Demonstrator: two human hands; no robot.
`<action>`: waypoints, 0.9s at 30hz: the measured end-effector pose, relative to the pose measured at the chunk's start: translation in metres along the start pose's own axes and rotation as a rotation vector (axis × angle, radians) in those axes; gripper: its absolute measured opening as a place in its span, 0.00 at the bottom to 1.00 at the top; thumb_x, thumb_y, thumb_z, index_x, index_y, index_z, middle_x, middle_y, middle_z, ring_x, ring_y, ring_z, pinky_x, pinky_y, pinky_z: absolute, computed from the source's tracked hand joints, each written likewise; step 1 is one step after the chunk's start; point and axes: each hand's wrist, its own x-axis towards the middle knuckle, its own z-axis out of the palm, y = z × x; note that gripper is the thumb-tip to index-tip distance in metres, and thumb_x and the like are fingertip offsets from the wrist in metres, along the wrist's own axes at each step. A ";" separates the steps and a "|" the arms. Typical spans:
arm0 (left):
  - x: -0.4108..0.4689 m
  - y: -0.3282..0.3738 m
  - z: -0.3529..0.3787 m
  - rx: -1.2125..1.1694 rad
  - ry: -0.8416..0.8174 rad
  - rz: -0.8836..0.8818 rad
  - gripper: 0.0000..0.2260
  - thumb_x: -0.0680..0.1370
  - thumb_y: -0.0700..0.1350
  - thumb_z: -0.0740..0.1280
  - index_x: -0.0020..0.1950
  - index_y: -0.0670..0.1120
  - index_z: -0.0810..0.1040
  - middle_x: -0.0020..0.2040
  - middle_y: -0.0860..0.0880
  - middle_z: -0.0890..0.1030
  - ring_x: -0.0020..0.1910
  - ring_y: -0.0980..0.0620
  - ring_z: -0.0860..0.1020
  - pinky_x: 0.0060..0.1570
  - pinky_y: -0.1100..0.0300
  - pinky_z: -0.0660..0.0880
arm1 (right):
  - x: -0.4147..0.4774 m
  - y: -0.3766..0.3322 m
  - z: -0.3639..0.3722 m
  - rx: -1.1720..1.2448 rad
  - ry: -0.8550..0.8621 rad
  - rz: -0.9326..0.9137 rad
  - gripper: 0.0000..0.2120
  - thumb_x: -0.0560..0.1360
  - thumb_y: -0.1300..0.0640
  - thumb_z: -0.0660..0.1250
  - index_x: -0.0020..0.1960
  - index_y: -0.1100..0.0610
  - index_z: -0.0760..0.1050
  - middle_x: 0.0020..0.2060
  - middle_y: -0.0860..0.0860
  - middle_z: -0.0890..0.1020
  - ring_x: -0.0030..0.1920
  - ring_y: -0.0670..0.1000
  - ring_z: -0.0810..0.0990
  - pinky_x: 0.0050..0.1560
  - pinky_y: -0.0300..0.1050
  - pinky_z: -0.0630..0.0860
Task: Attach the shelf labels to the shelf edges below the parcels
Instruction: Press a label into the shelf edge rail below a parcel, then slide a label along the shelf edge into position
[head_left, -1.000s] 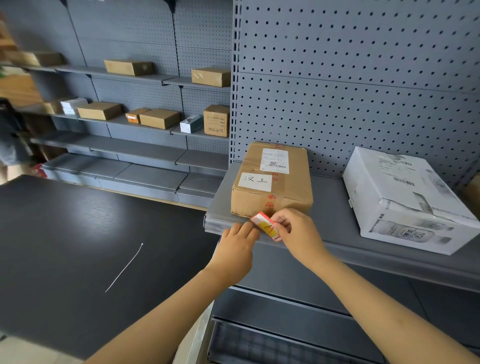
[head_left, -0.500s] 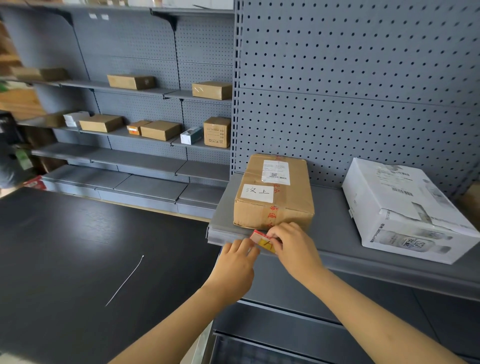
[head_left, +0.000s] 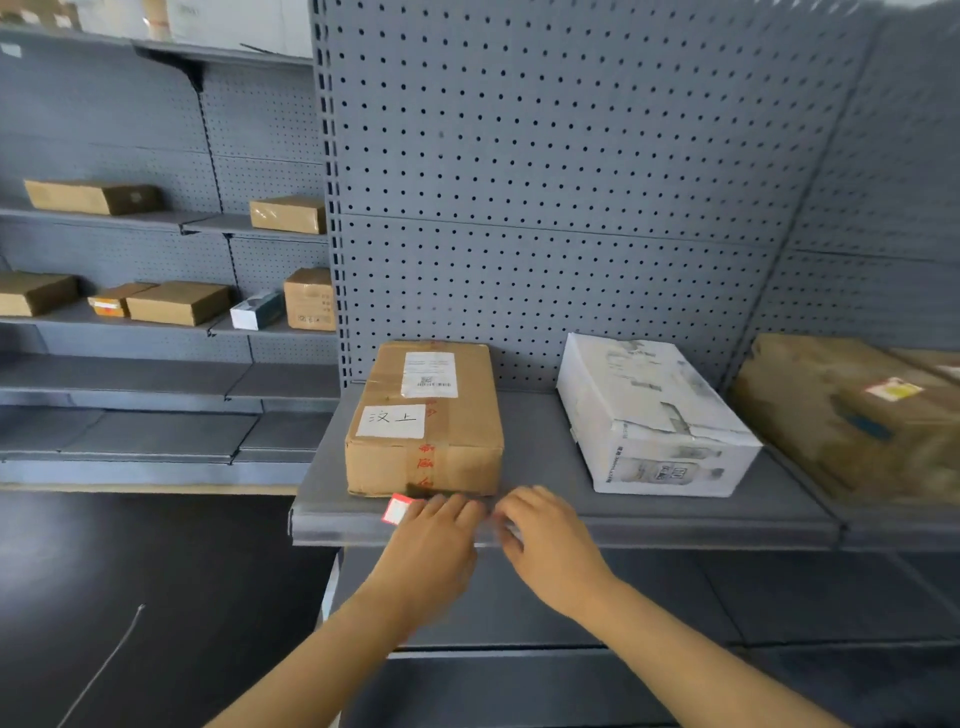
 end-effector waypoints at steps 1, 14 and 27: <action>0.011 0.007 -0.002 0.000 -0.010 0.013 0.16 0.61 0.39 0.74 0.47 0.46 0.78 0.40 0.49 0.81 0.35 0.47 0.79 0.35 0.54 0.76 | -0.005 0.005 -0.007 -0.036 -0.023 0.009 0.02 0.74 0.60 0.64 0.45 0.57 0.76 0.44 0.51 0.79 0.46 0.53 0.74 0.47 0.49 0.72; 0.119 0.132 0.021 -0.060 -0.103 0.320 0.09 0.73 0.46 0.60 0.50 0.48 0.77 0.45 0.50 0.79 0.43 0.47 0.78 0.41 0.54 0.72 | -0.119 0.113 -0.122 -0.061 0.132 0.314 0.07 0.75 0.59 0.64 0.52 0.55 0.77 0.49 0.51 0.80 0.52 0.52 0.74 0.54 0.47 0.71; 0.241 0.346 0.046 -0.212 -0.201 0.422 0.04 0.78 0.52 0.59 0.45 0.59 0.65 0.45 0.59 0.72 0.47 0.57 0.73 0.44 0.62 0.67 | -0.243 0.250 -0.264 -0.072 0.006 0.378 0.10 0.77 0.55 0.63 0.57 0.54 0.76 0.54 0.51 0.78 0.57 0.50 0.69 0.58 0.43 0.65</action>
